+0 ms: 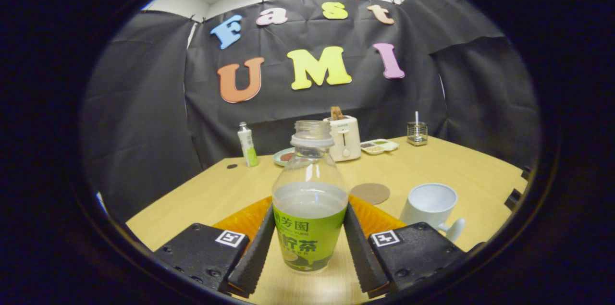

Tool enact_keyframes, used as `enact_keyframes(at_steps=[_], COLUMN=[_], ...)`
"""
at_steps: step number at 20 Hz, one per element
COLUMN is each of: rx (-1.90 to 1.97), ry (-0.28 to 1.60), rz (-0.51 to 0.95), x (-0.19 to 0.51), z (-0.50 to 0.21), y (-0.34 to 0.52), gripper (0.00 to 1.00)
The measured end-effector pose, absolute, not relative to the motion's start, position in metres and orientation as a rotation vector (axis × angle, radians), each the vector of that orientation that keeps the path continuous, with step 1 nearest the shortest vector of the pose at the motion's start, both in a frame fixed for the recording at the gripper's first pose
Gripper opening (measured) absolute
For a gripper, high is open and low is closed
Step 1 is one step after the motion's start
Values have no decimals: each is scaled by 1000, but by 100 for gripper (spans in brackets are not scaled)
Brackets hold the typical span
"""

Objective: Take the bottle from table, then pour the juice into the cup, finally place the bottle on the coaster

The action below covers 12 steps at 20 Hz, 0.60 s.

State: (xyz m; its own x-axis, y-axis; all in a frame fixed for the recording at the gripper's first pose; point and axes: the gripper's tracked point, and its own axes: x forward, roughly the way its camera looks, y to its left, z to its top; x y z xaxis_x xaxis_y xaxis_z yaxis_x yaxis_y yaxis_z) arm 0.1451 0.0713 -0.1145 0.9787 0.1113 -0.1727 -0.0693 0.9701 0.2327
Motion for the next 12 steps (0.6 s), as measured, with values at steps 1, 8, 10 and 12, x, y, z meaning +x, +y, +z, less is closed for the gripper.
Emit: enact_keyframes(at_steps=[1,8,10,12], rx=[255,521,588,692], ry=[183,162,152,138], rz=[110,193,201,209], x=[145,151,151,150], z=[-108,-66,-53,-40], y=[73,66,62,58], gripper=[81,80,80,80])
